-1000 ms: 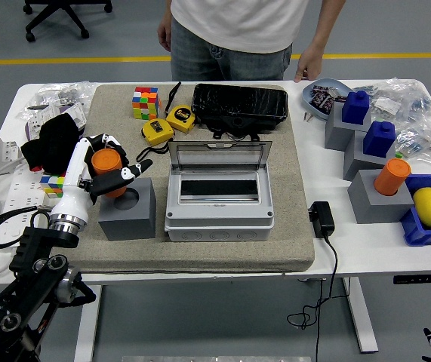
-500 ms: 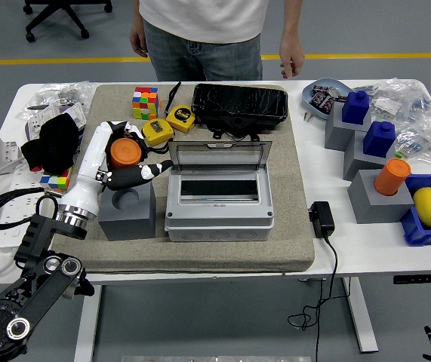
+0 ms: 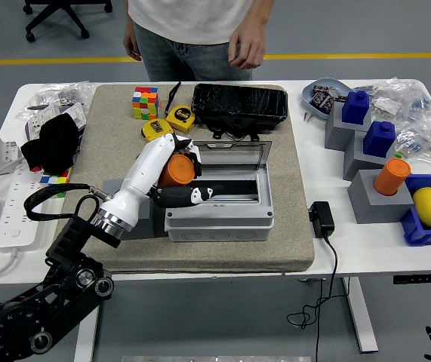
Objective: Fetch the battery,place it into the box,close the lid of the box
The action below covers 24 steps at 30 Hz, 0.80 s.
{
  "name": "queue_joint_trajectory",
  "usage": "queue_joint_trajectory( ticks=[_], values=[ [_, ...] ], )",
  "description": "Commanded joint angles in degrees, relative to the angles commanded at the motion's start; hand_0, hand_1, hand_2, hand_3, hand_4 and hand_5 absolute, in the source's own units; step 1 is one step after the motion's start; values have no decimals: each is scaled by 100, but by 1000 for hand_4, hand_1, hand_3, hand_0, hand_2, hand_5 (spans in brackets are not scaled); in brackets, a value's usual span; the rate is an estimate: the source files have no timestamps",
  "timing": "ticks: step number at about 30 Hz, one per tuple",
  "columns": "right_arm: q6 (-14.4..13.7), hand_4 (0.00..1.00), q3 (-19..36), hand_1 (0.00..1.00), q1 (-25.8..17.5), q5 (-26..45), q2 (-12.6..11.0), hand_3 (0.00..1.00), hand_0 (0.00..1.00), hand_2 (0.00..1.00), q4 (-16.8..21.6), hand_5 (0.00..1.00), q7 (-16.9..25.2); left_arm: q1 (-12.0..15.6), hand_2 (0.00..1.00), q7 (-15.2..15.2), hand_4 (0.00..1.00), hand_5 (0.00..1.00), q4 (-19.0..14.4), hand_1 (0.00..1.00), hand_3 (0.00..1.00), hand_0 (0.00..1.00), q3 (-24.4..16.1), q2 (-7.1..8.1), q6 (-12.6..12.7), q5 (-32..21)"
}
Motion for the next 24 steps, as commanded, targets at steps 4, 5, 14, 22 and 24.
queue_joint_trajectory(
  ticks=[4,5,14,22,24],
  values=[
    [0,998,-1,828,4,-22,-5,780,867,791,0,998,-8,-184,11,-38,922,269,194,2,2,29,255,-42,38,-108],
    [-1,998,6,828,2,-34,-5,780,867,791,0,998,-14,-250,11,-51,922,269,271,2,2,29,342,-55,51,-158],
    [-4,998,0,828,2,-69,-6,780,867,791,0,998,-27,-596,8,-103,920,321,696,2,2,29,803,-168,123,-391],
    [-5,998,-9,828,16,-79,-19,780,867,791,0,998,-35,-906,7,-153,917,322,1093,2,2,29,988,-310,175,-538],
    [-4,998,-16,829,23,-75,-21,780,868,791,0,998,-36,-973,6,-171,918,327,1198,2,2,29,1006,-349,194,-562]
  ],
)
